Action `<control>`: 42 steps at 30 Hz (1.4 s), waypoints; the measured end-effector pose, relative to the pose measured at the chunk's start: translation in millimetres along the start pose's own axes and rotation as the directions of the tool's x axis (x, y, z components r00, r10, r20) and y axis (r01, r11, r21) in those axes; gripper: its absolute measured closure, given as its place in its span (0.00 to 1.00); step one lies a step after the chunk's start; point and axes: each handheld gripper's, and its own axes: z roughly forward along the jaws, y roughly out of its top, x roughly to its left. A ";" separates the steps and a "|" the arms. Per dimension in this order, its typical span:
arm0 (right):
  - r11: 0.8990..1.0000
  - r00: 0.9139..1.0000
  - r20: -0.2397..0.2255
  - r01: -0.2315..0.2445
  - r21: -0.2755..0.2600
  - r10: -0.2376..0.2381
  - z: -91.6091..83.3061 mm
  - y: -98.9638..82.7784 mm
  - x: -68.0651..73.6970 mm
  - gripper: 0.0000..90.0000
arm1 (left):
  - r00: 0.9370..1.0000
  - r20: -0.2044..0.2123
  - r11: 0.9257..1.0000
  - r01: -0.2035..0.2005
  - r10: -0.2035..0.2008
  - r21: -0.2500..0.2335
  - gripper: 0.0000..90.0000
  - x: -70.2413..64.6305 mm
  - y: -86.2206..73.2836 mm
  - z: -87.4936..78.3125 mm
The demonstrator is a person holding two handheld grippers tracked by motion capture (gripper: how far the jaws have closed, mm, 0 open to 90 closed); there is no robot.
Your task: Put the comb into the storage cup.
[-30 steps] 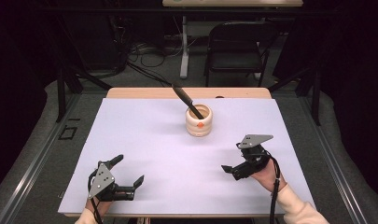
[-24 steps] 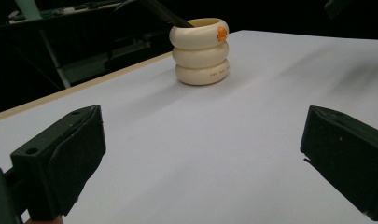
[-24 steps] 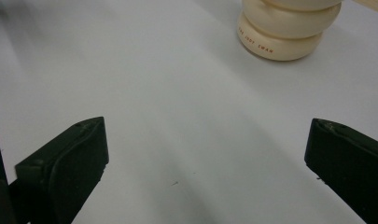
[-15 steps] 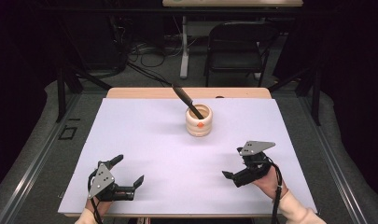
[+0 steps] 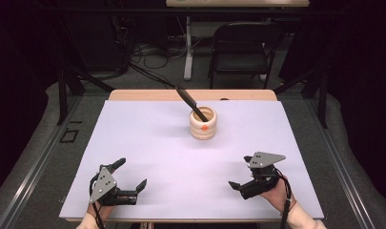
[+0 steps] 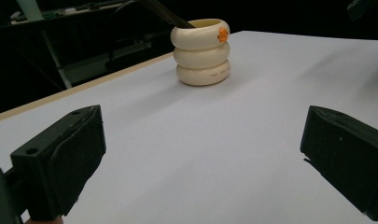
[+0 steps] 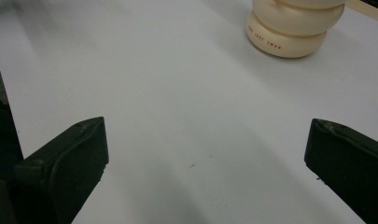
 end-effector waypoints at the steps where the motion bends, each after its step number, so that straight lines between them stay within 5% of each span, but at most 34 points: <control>1: 1.000 1.000 0.001 0.002 -0.005 -0.002 -0.6 -0.8 0.6 0.00 | 1.000 0.000 1.000 -0.001 0.001 0.001 0.00 0.0 0.0 0.0; 42: 0.989 0.995 0.096 0.030 -0.145 -0.016 -32.6 -24.1 9.2 0.00 | 1.000 0.005 1.000 -0.001 0.001 0.009 0.00 0.0 -0.6 1.0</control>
